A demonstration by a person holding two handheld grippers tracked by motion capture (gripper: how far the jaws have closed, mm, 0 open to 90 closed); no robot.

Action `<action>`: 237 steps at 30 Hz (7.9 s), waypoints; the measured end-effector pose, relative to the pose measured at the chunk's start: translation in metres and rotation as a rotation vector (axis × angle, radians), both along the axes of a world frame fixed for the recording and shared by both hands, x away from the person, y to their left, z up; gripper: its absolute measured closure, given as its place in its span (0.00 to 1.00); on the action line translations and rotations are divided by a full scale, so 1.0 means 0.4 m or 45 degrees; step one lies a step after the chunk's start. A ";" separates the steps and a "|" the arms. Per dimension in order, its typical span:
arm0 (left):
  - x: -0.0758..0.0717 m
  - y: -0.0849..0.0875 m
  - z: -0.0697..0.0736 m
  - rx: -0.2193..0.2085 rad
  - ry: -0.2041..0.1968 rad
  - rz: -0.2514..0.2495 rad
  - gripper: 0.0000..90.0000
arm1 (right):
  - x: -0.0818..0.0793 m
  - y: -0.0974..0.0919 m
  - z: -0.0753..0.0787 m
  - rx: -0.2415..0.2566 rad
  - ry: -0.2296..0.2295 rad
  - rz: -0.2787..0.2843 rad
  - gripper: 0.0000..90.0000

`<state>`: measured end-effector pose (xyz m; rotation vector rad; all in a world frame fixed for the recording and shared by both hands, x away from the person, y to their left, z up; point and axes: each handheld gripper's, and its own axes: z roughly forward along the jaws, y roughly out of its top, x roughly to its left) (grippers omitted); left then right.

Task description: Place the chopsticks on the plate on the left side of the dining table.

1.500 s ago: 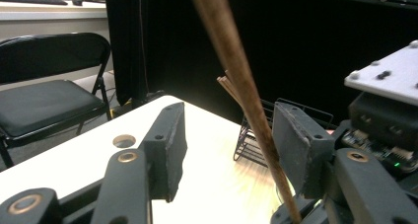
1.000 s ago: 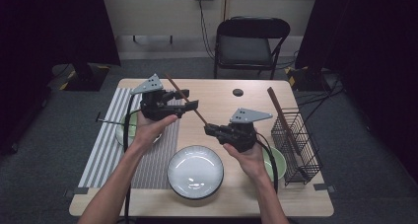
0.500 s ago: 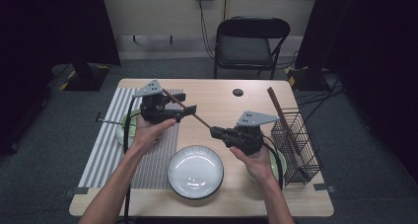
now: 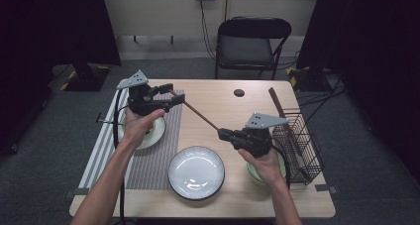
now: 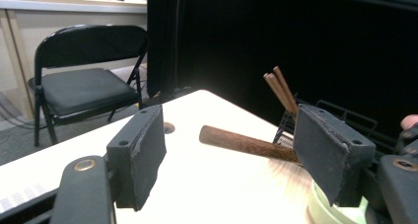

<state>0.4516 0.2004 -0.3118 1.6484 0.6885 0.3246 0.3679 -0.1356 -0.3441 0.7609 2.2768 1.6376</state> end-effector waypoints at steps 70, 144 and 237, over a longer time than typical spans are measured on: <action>-0.023 -0.061 -0.127 0.131 0.028 -0.169 0.35 | 0.008 -0.038 -0.005 -0.052 0.098 -0.021 0.96; -0.079 -0.120 -0.188 0.059 0.084 -0.505 0.94 | 0.109 0.043 0.110 0.182 0.037 -0.058 0.73; -0.124 -0.067 -0.202 0.047 0.098 -0.439 0.93 | 0.138 0.090 0.081 0.130 0.029 -0.125 0.34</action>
